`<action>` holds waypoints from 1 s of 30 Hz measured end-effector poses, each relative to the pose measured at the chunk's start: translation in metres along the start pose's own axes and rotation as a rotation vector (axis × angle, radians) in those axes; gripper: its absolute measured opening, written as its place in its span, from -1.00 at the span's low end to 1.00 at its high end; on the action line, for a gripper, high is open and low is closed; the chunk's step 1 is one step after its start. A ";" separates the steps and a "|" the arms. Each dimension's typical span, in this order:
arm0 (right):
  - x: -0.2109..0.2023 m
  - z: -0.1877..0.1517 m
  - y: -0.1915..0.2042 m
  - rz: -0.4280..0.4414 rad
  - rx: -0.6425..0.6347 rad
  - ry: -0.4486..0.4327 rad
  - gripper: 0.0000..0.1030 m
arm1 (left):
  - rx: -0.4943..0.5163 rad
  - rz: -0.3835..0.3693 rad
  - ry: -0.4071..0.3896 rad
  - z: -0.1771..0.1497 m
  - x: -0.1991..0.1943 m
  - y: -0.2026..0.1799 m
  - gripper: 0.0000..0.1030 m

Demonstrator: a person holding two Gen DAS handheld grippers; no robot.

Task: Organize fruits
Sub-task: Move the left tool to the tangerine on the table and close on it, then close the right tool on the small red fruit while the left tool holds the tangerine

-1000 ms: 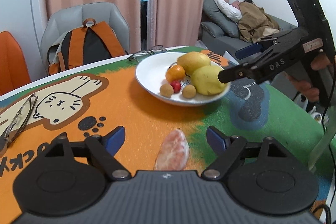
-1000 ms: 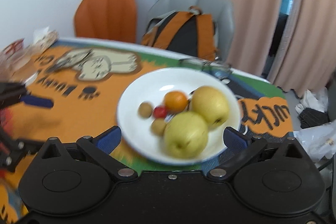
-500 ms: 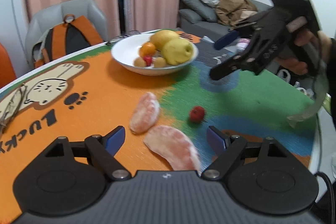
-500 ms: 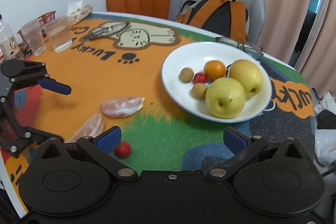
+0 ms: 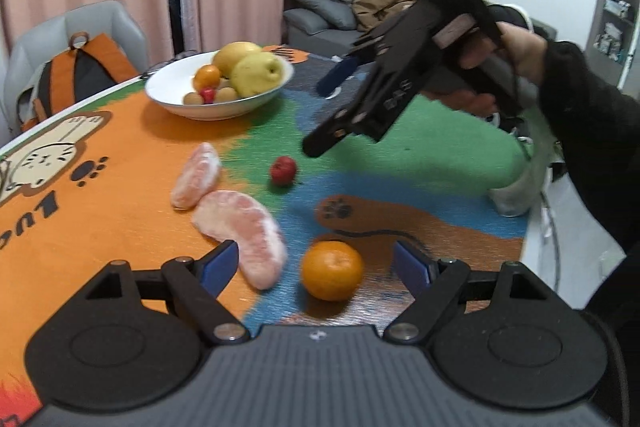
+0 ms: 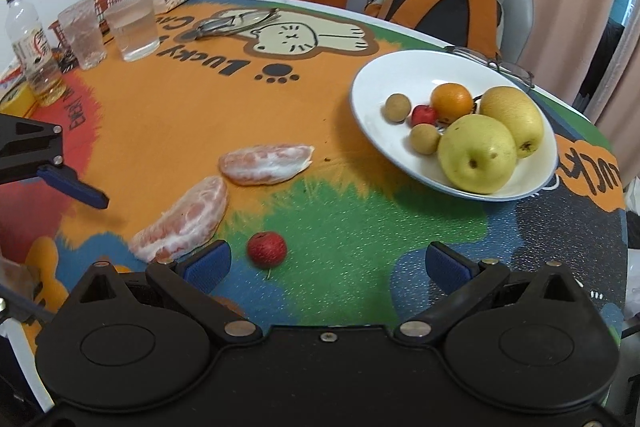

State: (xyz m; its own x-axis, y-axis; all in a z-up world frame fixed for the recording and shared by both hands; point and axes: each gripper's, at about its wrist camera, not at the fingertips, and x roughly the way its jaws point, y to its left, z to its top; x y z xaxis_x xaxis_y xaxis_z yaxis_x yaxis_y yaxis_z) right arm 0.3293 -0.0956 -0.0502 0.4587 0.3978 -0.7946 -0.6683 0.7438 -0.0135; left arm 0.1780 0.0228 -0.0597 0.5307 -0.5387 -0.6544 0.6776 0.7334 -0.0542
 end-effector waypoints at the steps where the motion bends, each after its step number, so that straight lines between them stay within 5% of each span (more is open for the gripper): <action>1: 0.001 0.000 0.002 0.003 -0.002 0.002 0.99 | 0.006 -0.004 -0.002 -0.001 -0.001 -0.003 0.60; 10: 0.004 -0.005 0.019 0.015 -0.072 -0.009 0.95 | -0.004 -0.012 0.048 -0.009 0.016 -0.014 0.31; 16: 0.010 -0.008 0.029 0.019 -0.114 0.009 0.75 | -0.027 0.013 0.077 -0.013 0.026 -0.015 0.05; 22: 0.018 -0.009 0.036 0.032 -0.134 0.027 0.52 | -0.027 0.054 0.069 -0.014 0.032 -0.017 0.03; 26: 0.023 -0.009 0.039 0.024 -0.146 0.034 0.34 | -0.046 0.080 0.065 -0.012 0.034 -0.016 -0.23; 30: 0.024 -0.008 0.039 0.019 -0.144 0.029 0.26 | -0.056 0.075 0.069 -0.010 0.034 -0.015 -0.24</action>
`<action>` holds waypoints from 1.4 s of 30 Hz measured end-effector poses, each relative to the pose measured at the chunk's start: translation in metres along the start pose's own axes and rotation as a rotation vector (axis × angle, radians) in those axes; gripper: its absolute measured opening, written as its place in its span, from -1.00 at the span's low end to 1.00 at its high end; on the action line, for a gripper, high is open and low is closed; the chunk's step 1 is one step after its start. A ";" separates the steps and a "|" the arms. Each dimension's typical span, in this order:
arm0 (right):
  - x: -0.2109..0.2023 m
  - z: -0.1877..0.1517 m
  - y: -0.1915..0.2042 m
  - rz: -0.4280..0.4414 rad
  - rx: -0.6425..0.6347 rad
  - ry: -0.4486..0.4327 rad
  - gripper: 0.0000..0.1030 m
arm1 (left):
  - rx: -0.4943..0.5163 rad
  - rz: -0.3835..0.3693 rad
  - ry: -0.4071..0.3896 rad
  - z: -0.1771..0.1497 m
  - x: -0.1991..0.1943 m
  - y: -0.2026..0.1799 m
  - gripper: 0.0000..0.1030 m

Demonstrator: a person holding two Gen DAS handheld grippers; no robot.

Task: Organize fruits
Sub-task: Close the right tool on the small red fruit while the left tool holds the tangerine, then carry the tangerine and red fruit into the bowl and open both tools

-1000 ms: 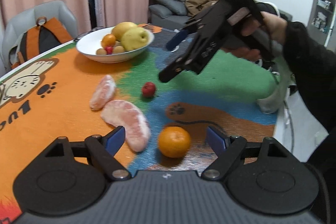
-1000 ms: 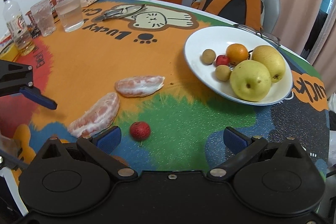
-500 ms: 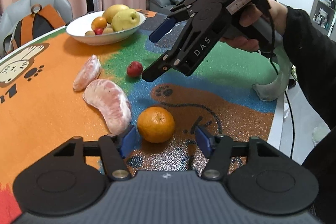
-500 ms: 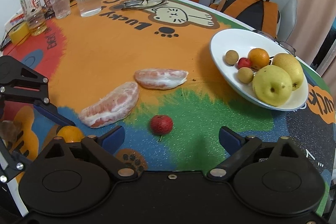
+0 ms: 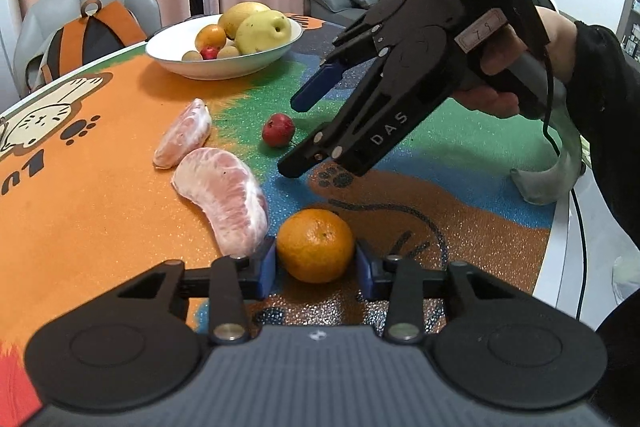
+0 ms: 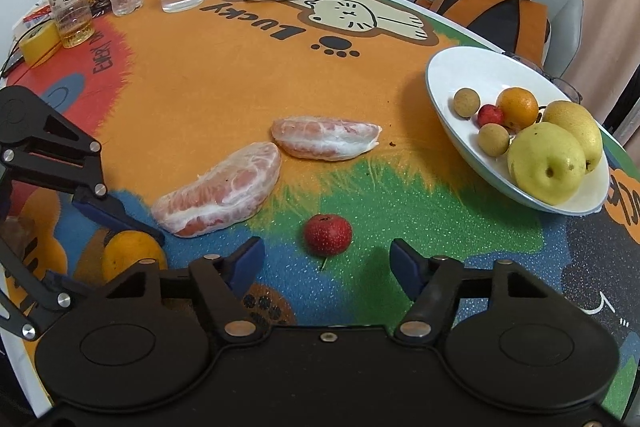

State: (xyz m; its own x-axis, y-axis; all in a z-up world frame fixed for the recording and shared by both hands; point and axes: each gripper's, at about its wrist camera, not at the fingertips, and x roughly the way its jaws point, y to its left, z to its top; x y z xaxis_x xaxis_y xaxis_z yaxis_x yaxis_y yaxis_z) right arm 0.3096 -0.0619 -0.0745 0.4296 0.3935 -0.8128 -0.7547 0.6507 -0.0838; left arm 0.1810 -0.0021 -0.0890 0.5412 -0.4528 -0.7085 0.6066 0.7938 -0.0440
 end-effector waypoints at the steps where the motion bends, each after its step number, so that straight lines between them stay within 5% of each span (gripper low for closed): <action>1: 0.000 0.001 0.000 -0.001 0.001 -0.002 0.26 | 0.003 0.003 0.000 0.000 0.000 -0.001 -0.24; 7: 0.002 0.005 0.001 0.000 0.000 -0.009 0.08 | 0.000 0.004 -0.011 -0.001 -0.009 -0.001 -0.24; 16: 0.006 0.007 0.000 0.004 0.025 -0.003 -0.53 | -0.021 0.035 -0.050 0.007 -0.027 0.007 -0.24; 42: -0.022 0.005 -0.042 -0.091 0.124 -0.048 -0.54 | -0.078 0.085 -0.144 0.064 -0.004 0.049 -0.24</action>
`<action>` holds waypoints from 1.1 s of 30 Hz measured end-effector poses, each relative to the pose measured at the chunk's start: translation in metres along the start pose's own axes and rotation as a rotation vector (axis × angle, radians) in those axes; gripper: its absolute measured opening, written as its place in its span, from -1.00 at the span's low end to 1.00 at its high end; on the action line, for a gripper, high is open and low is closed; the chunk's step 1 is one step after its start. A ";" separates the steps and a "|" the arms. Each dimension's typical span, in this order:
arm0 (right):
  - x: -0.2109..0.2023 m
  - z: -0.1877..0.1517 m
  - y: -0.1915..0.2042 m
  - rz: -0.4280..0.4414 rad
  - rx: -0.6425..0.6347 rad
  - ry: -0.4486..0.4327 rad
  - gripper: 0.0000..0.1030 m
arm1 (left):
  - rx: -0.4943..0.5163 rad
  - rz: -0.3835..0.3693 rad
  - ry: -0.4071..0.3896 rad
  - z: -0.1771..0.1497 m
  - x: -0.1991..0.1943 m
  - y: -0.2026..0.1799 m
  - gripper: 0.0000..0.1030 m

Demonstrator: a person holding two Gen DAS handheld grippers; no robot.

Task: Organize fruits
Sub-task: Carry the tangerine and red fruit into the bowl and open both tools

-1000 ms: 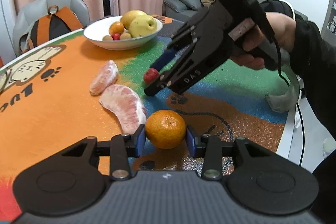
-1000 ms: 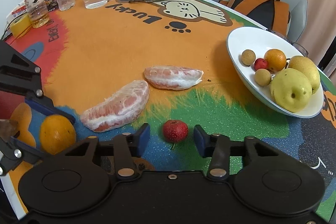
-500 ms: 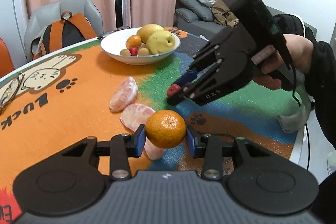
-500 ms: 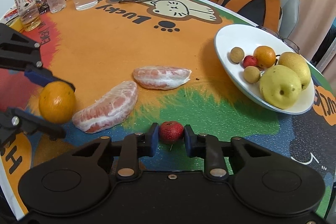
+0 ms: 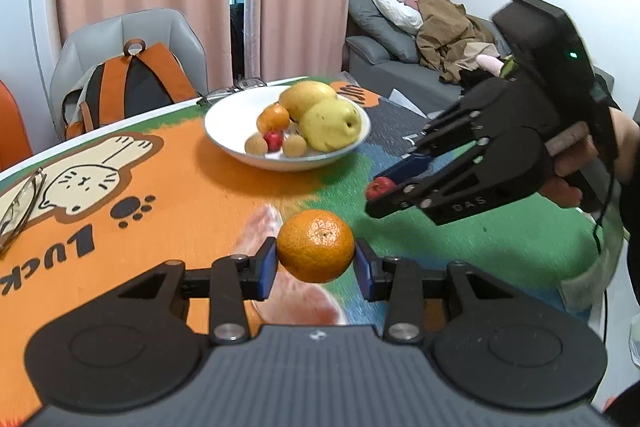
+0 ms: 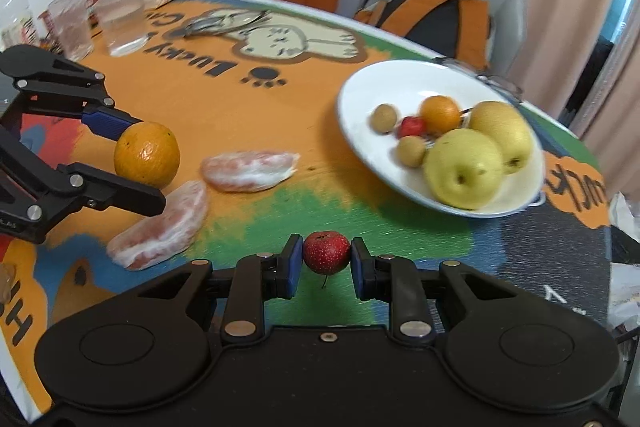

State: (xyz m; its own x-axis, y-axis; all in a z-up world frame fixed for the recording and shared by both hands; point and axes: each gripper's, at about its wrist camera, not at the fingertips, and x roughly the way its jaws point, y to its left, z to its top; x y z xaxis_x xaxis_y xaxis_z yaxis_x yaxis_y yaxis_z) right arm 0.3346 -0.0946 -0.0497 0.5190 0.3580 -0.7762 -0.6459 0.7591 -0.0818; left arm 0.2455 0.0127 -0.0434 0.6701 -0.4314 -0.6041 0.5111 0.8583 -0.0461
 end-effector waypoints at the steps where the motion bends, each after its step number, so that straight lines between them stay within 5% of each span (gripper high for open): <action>1: -0.001 0.001 -0.003 -0.003 0.008 -0.007 -0.54 | -0.002 0.003 -0.005 0.003 0.003 0.001 -0.24; 23: 0.006 0.011 -0.040 -0.032 0.097 -0.070 -0.54 | -0.044 0.043 -0.057 0.057 0.091 0.028 -0.24; 33: 0.004 0.020 -0.051 -0.043 0.112 -0.094 -0.54 | -0.036 0.046 -0.008 0.068 0.122 0.028 -0.24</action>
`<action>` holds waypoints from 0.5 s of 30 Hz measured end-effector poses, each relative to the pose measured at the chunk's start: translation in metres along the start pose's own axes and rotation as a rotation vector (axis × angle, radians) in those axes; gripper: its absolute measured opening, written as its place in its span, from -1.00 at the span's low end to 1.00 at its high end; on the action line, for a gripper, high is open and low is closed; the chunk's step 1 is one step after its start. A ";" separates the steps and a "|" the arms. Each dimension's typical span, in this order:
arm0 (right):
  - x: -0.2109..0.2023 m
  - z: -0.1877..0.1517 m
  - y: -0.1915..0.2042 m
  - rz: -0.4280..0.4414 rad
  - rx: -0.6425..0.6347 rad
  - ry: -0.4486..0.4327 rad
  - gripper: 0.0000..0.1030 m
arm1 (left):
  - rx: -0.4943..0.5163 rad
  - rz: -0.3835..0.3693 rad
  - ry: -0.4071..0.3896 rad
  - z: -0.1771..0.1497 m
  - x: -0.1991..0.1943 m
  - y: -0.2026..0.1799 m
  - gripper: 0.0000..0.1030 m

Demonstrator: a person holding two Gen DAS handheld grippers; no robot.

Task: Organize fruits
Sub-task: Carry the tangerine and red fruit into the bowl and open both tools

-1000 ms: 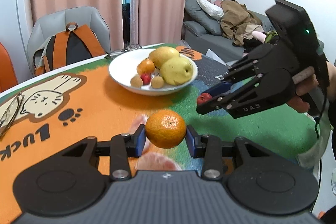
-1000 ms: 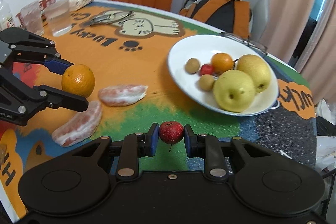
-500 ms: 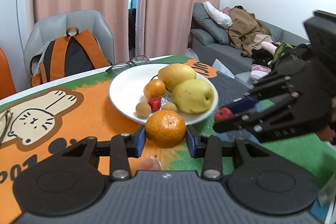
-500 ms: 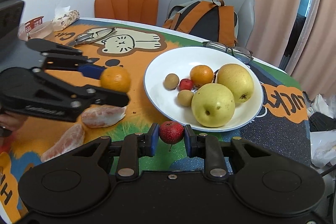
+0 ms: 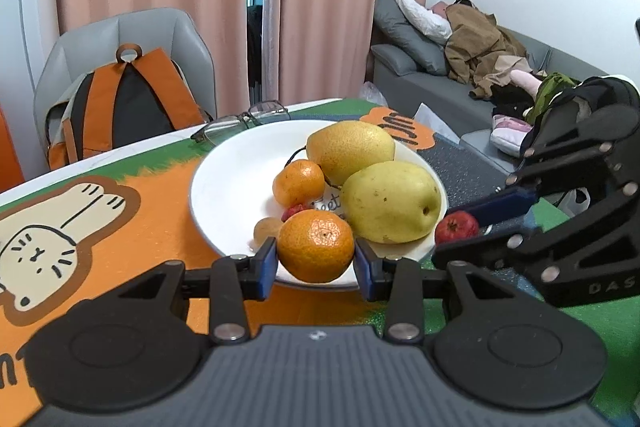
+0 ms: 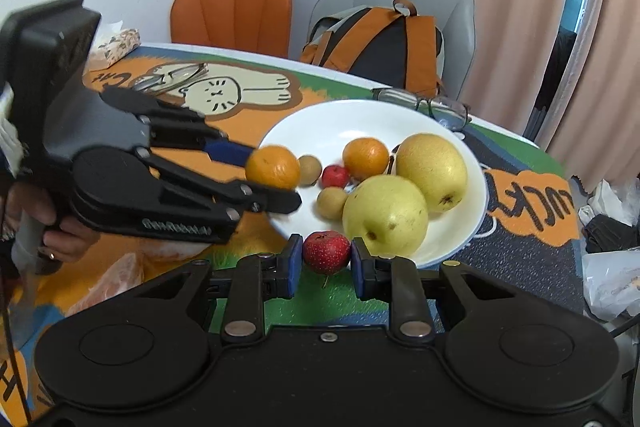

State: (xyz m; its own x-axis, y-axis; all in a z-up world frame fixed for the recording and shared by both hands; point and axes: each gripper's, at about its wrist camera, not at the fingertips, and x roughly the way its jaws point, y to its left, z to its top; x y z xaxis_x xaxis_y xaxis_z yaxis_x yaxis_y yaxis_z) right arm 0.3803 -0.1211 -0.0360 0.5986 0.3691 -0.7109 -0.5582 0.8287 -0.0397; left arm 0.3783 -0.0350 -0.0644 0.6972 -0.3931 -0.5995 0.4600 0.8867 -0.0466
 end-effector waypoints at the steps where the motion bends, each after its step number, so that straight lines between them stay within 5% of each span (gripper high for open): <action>1: 0.000 0.002 -0.001 -0.002 0.001 -0.004 -0.54 | 0.000 0.001 0.007 0.000 0.002 0.000 -0.24; 15: 0.025 0.045 -0.015 -0.022 0.059 -0.054 -0.54 | 0.010 0.023 0.065 0.006 0.025 -0.004 -0.23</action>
State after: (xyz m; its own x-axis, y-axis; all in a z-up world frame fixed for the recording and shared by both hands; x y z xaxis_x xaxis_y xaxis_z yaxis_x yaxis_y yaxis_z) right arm 0.4301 -0.1055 -0.0214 0.6411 0.3714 -0.6716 -0.5111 0.8594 -0.0126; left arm 0.3973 -0.0500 -0.0751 0.6704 -0.3560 -0.6510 0.4499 0.8927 -0.0249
